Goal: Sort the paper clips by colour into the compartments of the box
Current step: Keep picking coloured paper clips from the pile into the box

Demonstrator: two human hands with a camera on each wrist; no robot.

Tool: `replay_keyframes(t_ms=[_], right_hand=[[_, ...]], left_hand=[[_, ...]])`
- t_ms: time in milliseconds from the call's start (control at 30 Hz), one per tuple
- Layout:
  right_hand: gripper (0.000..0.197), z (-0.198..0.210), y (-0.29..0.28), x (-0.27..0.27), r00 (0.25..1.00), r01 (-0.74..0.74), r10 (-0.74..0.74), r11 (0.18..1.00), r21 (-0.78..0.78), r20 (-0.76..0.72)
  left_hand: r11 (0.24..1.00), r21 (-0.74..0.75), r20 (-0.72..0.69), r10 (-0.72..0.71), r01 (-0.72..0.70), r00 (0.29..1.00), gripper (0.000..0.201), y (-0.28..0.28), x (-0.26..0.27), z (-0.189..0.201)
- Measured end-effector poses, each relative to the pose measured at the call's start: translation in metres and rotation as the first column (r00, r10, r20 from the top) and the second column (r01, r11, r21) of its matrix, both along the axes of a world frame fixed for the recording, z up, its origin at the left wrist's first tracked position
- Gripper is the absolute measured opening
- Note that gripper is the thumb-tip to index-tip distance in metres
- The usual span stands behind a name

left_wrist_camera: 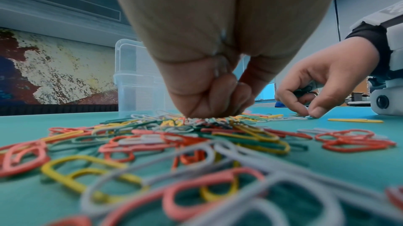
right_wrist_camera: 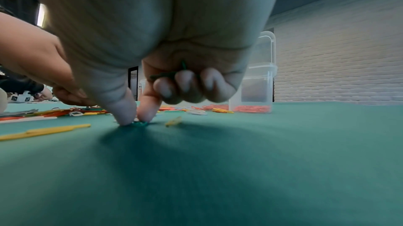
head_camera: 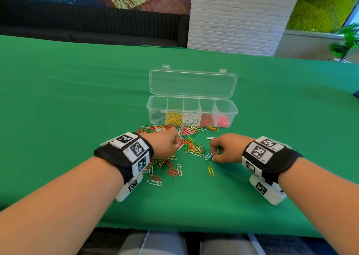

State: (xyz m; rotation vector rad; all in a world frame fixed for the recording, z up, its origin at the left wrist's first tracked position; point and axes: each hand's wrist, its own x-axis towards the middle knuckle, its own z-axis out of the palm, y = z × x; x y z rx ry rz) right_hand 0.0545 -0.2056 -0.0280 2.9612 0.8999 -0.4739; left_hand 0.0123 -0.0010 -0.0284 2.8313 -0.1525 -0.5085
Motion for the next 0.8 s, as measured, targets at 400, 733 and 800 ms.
replay_keyframes(t_ms=[400,733,800], right_hand=[[0.022,0.0012,0.0012,-0.0019,0.995,0.073,-0.073,0.997,-0.013,-0.063],[0.023,-0.0007,-0.0003,0.0023,0.995,0.094,-0.090,0.993,0.070,-0.053],[0.023,-0.0012,0.0002,0.0029,0.993,0.116,-0.112,0.990,0.083,-0.048]], left_hand=[[0.999,-0.038,-0.039,-0.004,0.002,0.999,0.019,0.0034,0.0010,0.0008],[0.970,-0.220,-0.079,0.089,-0.104,0.993,0.034,-0.0008,0.0075,0.0013],[0.973,-0.206,-0.086,0.087,-0.103,0.993,0.033,0.0007,0.0075,0.0017]])
